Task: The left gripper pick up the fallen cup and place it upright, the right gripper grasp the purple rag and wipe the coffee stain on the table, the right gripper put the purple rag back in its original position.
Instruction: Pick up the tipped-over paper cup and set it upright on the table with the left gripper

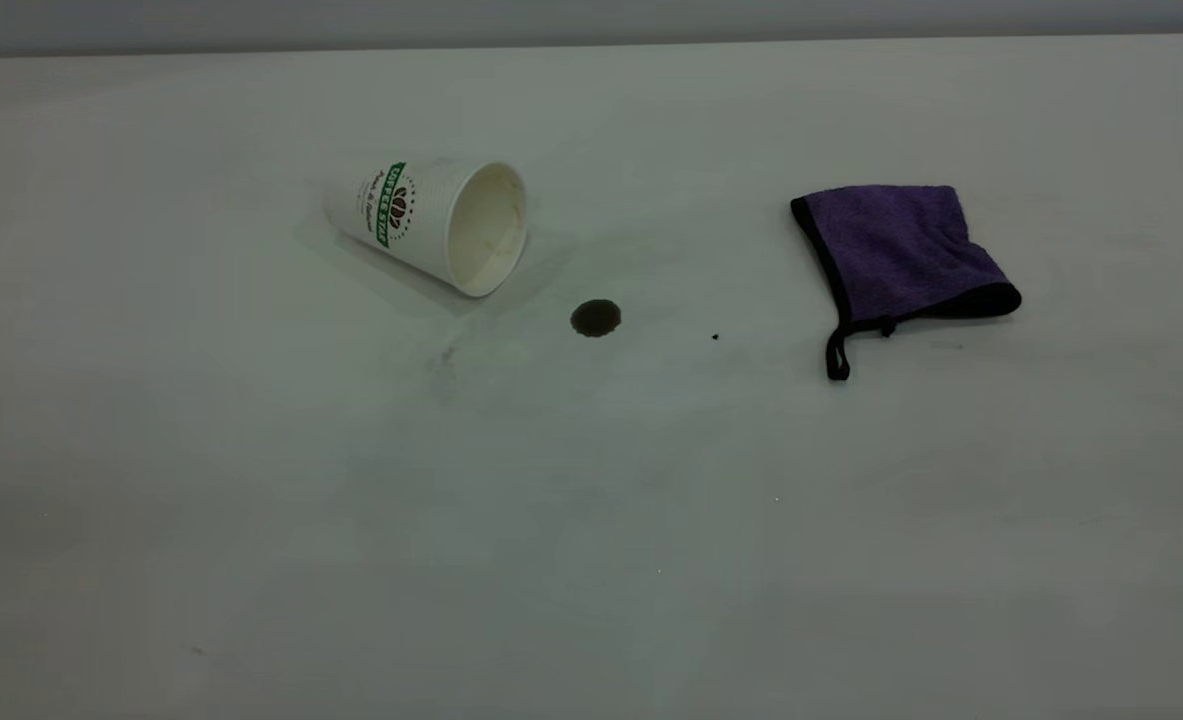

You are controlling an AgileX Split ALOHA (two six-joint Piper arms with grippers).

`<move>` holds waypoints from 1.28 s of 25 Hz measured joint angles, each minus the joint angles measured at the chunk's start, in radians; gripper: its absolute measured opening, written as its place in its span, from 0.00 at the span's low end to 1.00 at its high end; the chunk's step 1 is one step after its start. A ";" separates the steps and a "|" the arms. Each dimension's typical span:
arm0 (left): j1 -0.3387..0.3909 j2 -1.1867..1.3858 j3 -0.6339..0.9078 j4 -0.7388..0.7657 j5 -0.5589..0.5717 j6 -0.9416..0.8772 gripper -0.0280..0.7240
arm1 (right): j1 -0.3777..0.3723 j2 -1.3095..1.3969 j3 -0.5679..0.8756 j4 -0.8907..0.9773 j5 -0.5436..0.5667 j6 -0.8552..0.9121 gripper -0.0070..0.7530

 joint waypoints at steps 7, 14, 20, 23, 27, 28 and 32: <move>0.000 0.327 -0.098 0.049 -0.129 0.000 0.67 | 0.000 0.000 0.000 0.000 0.000 0.000 0.32; 0.000 0.780 -0.279 0.116 -0.287 0.036 0.86 | 0.000 0.000 0.000 0.000 0.000 0.000 0.32; -0.057 1.130 -0.443 0.133 -0.333 0.074 0.98 | 0.000 0.000 0.000 0.000 0.000 0.000 0.32; -0.151 1.304 -0.527 0.172 -0.363 0.044 0.98 | 0.000 0.000 0.000 0.000 0.000 0.000 0.32; -0.294 1.513 -0.622 0.293 -0.381 -0.090 0.98 | 0.000 0.000 0.000 0.000 0.000 0.000 0.32; -0.334 1.556 -0.644 0.337 -0.385 -0.127 0.98 | 0.000 0.000 0.000 0.000 0.000 0.000 0.32; -0.475 1.745 -0.725 0.485 -0.395 -0.306 0.97 | 0.000 0.000 0.000 0.000 0.000 0.000 0.32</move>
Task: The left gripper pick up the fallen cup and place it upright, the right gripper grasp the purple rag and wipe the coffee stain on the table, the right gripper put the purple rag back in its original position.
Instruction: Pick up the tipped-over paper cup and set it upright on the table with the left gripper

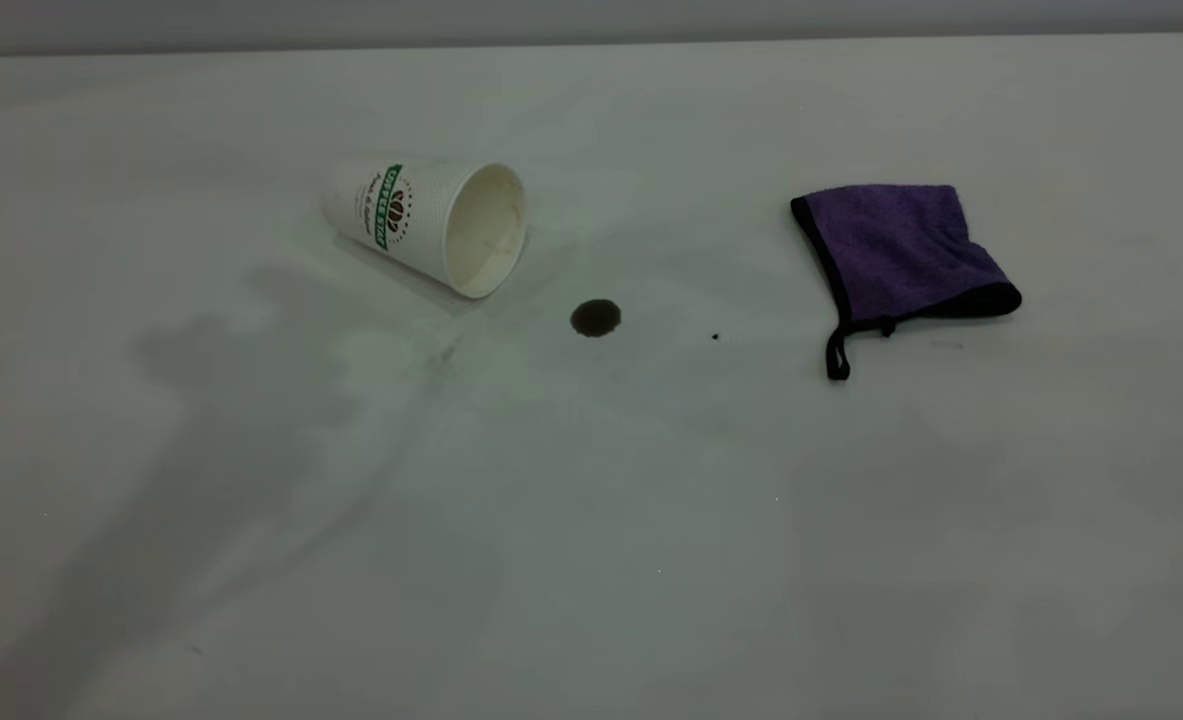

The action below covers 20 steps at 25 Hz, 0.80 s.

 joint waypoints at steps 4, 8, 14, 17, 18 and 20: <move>-0.098 0.171 -0.082 0.099 -0.013 -0.125 0.95 | 0.000 0.000 0.000 0.000 0.000 0.000 0.32; -0.147 0.328 -0.170 0.168 -0.019 -0.204 0.94 | 0.000 0.000 0.000 0.000 0.000 0.000 0.32; -0.165 0.531 -0.309 0.213 -0.024 -0.245 0.94 | 0.000 0.000 0.000 0.000 0.000 0.000 0.32; -0.165 0.614 -0.370 0.225 -0.027 -0.248 0.93 | 0.000 0.000 0.000 0.000 0.000 0.000 0.32; -0.165 0.640 -0.389 0.233 -0.028 -0.249 0.93 | 0.000 0.000 0.000 0.000 0.000 0.000 0.32; -0.165 0.685 -0.421 0.253 -0.029 -0.249 0.92 | 0.000 0.000 0.000 0.000 0.000 0.000 0.32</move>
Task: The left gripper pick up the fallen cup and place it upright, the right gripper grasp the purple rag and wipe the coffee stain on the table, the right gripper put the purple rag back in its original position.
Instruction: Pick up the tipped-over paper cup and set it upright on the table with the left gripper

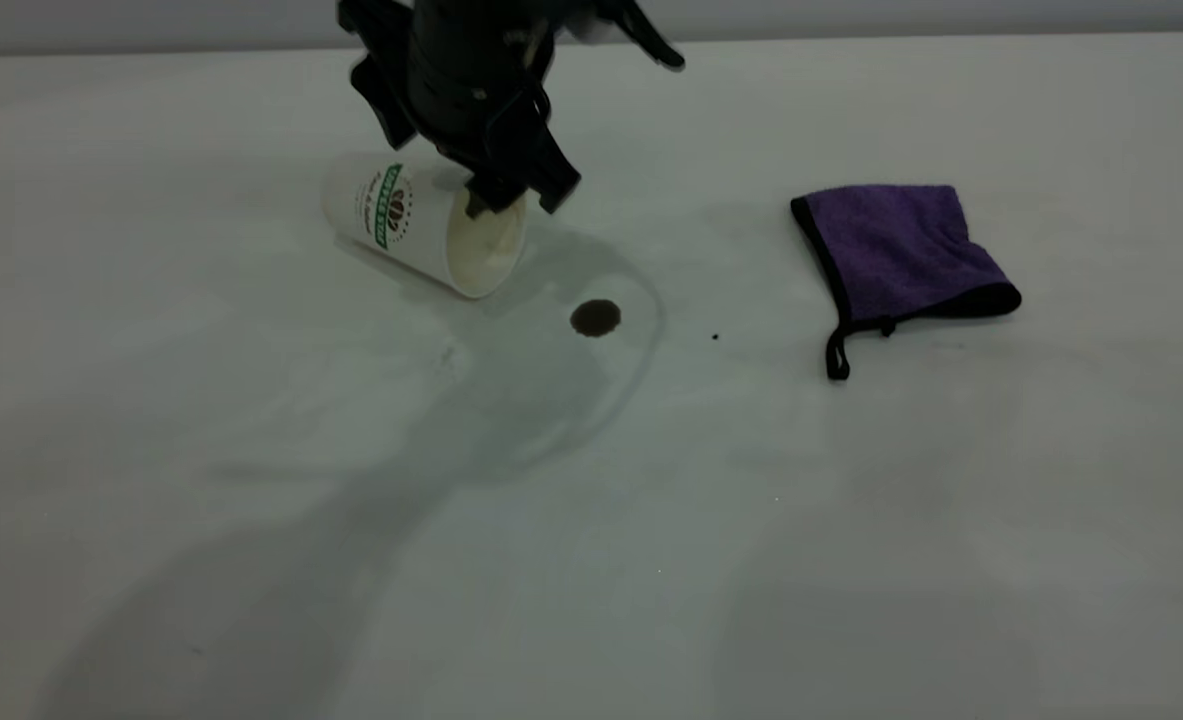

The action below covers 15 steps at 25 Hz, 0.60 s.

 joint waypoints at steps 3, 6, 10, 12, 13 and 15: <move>0.000 0.049 -0.039 0.046 -0.002 -0.001 0.91 | 0.000 0.000 0.000 0.000 0.000 0.000 0.32; 0.000 0.082 -0.046 0.145 -0.002 -0.024 0.86 | 0.000 0.000 0.000 0.000 0.000 0.000 0.32; 0.000 0.109 -0.047 0.275 0.033 -0.074 0.71 | 0.000 0.000 0.000 0.000 0.000 0.000 0.32; 0.000 0.115 -0.048 0.324 0.052 -0.089 0.57 | 0.000 0.000 0.000 0.000 0.000 0.000 0.32; 0.000 0.116 -0.050 0.344 0.065 -0.093 0.47 | 0.000 0.000 0.000 0.000 0.000 0.000 0.32; 0.000 0.116 -0.050 0.378 0.089 -0.095 0.24 | 0.000 0.000 0.000 0.000 0.000 0.000 0.32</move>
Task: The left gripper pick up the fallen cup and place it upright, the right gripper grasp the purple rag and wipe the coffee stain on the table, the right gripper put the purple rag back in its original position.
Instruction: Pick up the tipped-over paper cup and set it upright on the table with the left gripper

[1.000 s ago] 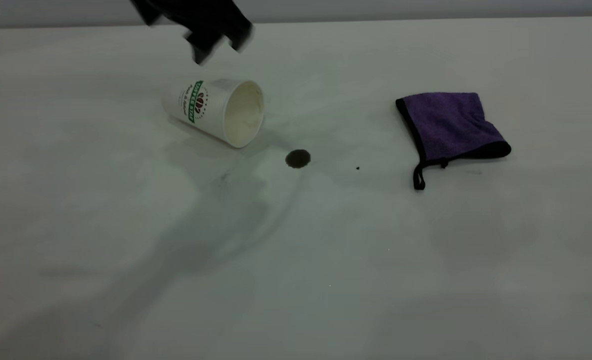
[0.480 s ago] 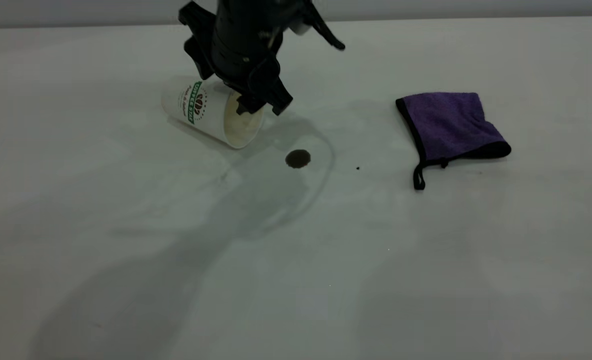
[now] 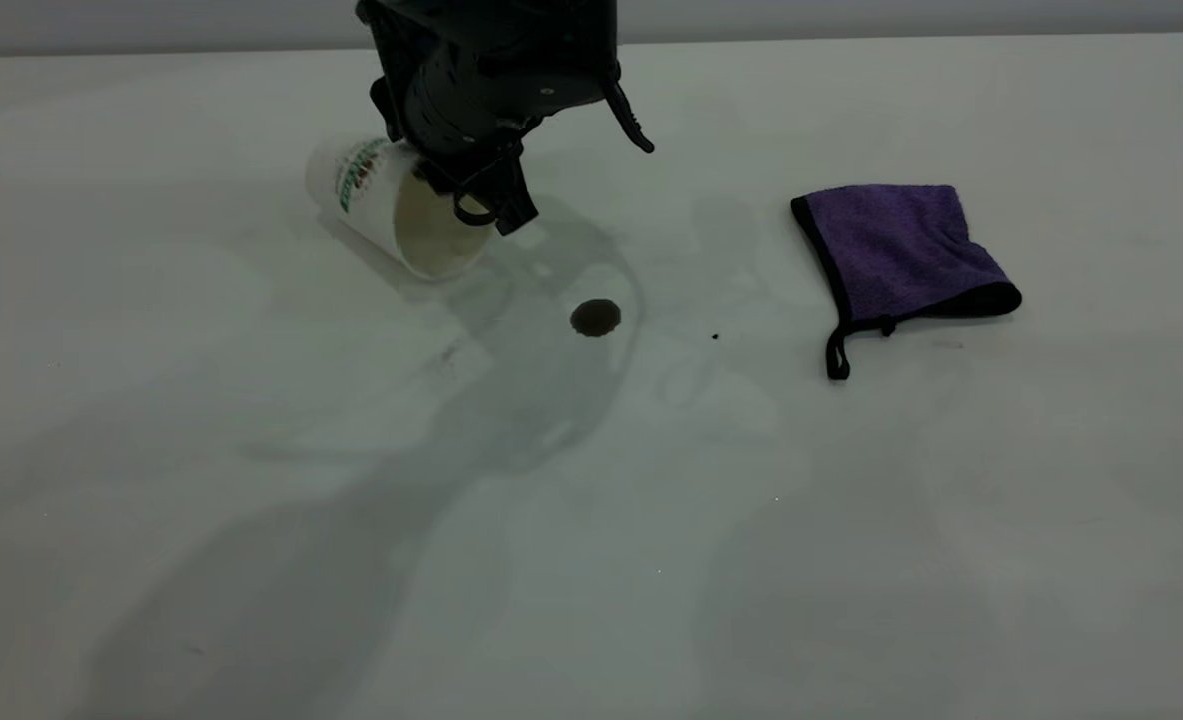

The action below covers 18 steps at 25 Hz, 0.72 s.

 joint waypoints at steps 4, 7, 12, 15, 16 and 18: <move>0.000 -0.051 -0.030 -0.011 0.055 0.053 0.06 | 0.000 0.000 0.000 0.001 0.000 0.000 0.32; 0.025 -0.128 -0.099 -0.194 0.066 0.224 0.06 | 0.000 0.000 0.000 0.001 0.000 0.000 0.32; 0.152 -0.225 -0.228 -0.665 0.099 0.549 0.06 | 0.000 0.000 0.000 0.001 0.000 0.000 0.32; 0.250 -0.228 -0.261 -0.931 0.104 0.698 0.06 | 0.000 0.000 0.000 0.001 0.000 0.000 0.32; 0.285 -0.228 -0.262 -1.017 0.101 0.740 0.06 | 0.000 0.000 0.000 0.001 0.000 0.000 0.32; 0.344 -0.225 -0.262 -1.154 0.098 0.806 0.06 | 0.000 0.000 0.000 0.001 0.000 0.000 0.32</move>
